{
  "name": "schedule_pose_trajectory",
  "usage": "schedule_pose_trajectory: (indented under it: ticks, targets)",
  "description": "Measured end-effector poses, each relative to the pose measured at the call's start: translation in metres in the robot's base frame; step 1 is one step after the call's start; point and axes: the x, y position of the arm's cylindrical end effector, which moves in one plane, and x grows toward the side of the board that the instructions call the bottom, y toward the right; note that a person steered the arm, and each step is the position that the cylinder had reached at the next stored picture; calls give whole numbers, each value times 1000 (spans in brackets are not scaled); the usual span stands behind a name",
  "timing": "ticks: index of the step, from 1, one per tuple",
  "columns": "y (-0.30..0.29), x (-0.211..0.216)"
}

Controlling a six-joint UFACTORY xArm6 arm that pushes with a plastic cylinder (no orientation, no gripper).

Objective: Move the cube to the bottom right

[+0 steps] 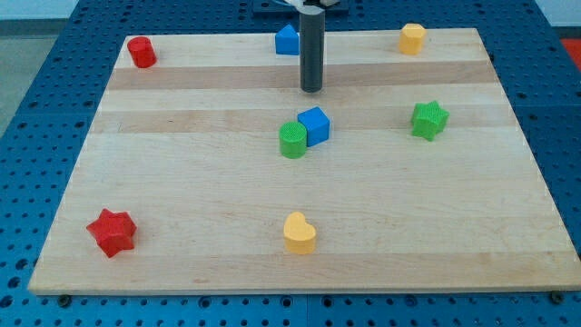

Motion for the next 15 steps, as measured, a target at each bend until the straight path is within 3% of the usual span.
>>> schedule_pose_trajectory:
  ticks: [4,5,9,11,12,15]
  targets:
    - [10,16]
    - [-7,45]
    - [-1,84]
    - [-1,136]
    - [7,149]
    - [103,150]
